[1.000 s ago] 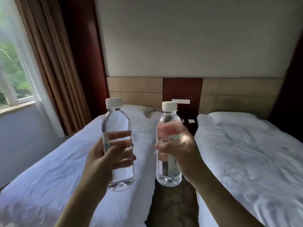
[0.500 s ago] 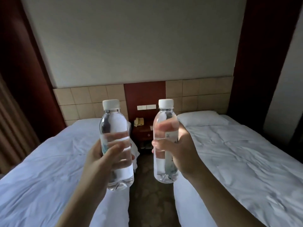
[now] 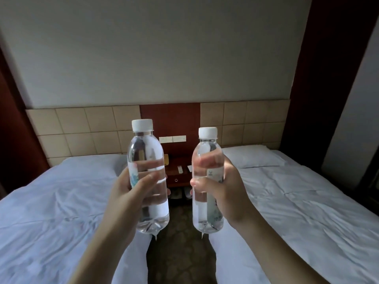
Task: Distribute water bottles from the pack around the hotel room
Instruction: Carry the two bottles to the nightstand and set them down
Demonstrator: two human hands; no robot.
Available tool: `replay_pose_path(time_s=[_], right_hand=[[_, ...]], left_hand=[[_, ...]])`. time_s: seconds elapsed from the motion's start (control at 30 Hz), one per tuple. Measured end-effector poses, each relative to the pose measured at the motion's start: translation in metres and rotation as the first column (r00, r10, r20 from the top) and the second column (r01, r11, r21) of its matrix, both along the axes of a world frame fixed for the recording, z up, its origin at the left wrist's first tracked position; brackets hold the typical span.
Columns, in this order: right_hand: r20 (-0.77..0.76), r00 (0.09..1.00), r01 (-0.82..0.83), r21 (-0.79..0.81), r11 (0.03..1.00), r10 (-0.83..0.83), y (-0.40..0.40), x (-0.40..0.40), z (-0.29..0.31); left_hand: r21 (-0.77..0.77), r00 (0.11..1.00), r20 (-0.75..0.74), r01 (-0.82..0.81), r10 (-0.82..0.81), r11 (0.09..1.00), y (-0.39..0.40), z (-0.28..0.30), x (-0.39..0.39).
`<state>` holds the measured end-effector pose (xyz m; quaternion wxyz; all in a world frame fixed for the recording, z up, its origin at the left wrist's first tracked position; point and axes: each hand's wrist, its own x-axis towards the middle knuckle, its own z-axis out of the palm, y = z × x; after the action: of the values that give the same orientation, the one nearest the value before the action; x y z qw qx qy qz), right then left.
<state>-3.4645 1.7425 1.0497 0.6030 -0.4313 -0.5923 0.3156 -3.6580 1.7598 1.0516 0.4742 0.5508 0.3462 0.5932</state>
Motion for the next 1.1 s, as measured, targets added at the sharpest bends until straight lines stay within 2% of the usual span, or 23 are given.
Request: replay_pose_path(time_s=[0.23, 0.43, 0.87, 1.1], right_hand=[[-0.074, 0.997, 0.03, -0.02, 0.999, -0.031, 0.173, -0.016, 0.009], [-0.123, 0.992, 0.023, -0.073, 0.997, -0.032, 0.296, -0.008, 0.008], [-0.165, 0.986, 0.007, -0.084, 0.996, -0.021, 0.609, 0.072, -0.016], [-0.137, 0.99, -0.031, -0.142, 0.989, 0.012, 0.759, 0.093, -0.017]], left_hand=[[0.005, 0.998, -0.003, 0.068, -0.068, 0.998, 0.186, 0.008, -0.01], [-0.024, 0.995, 0.021, 0.095, -0.095, 0.995, 0.313, 0.01, -0.004], [-0.028, 0.998, -0.008, 0.064, -0.065, 0.998, 0.611, -0.018, 0.069], [-0.049, 0.999, -0.02, 0.035, -0.036, 0.998, 0.755, -0.021, 0.086]])
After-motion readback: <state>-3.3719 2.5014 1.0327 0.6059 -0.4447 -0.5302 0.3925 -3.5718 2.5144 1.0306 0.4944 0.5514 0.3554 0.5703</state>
